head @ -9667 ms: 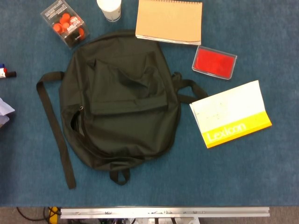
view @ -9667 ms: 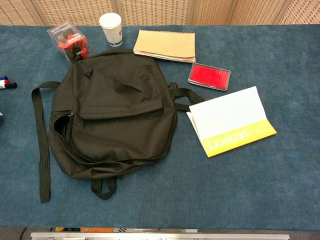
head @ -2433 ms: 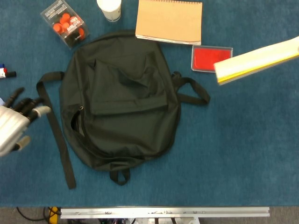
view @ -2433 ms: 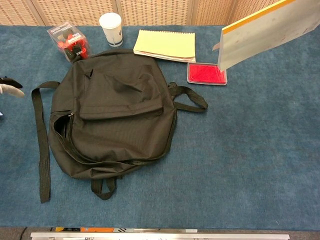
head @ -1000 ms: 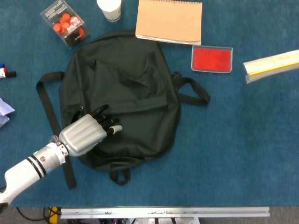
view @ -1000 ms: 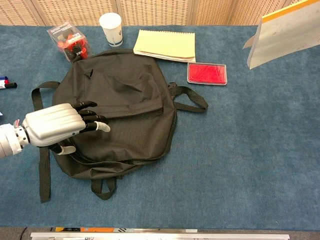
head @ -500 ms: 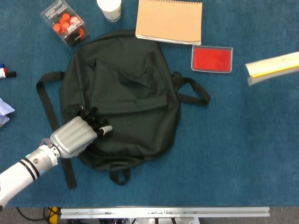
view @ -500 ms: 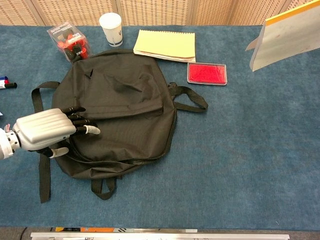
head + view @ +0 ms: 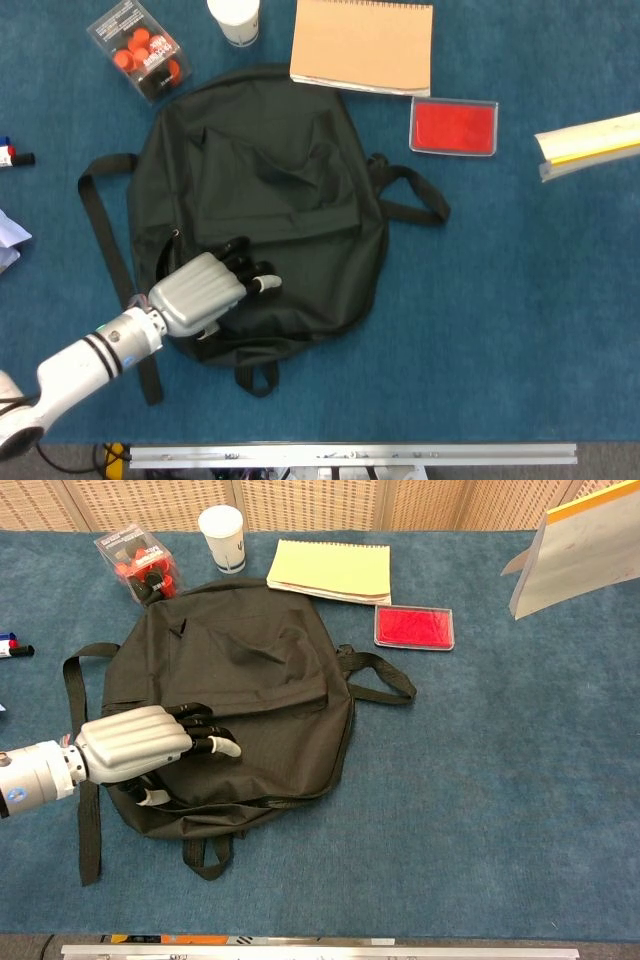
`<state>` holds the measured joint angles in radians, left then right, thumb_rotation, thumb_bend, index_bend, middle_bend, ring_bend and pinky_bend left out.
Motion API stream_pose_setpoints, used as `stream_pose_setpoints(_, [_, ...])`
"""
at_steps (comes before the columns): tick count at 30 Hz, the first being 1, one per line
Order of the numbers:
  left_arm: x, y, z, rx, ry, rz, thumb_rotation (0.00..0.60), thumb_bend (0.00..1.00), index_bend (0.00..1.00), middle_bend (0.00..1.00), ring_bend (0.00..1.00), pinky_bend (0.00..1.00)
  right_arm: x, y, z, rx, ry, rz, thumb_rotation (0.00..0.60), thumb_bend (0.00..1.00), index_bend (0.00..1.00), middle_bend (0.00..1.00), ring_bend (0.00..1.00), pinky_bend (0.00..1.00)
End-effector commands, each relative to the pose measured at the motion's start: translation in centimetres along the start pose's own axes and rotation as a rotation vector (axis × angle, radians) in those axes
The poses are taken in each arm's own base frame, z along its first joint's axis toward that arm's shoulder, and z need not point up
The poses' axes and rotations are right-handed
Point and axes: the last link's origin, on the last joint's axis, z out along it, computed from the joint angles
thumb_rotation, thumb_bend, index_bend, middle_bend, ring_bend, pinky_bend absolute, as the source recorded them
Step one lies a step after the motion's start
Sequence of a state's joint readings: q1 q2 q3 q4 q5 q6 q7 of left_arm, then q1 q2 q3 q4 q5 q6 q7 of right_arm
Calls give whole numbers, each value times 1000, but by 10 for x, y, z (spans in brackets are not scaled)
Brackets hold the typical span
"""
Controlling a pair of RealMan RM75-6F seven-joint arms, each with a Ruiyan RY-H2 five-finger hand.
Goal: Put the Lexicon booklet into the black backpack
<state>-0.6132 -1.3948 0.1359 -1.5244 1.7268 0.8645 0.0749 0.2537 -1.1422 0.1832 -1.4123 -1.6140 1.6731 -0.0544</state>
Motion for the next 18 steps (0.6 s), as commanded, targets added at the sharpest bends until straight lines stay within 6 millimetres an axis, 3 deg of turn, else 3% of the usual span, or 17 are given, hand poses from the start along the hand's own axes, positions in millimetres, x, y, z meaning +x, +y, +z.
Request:
stream_pose_setpoints(1, [4,2,10,-2,17,-49,600,222,185,140,192,32,0,1,0,-2,1,1,600,0,681,708,518,606])
stream_pose_setpoints(7, [11,6,18,-9,25,-146,600,222,262,219,276,54,1,2,-1,-5,4,4,600,0,681,708,518,606])
stream_pose_setpoints(15, [12,10,24,-11,21,-289,600,222,421,389,499,321,3,4,-1,-12,13,9,600,0,681,709,518,607])
stream_pose_setpoints(18, [13,10,29,-8,16,-362,600,223,482,465,572,375,4,4,0,-14,16,12,600,0,681,709,518,607])
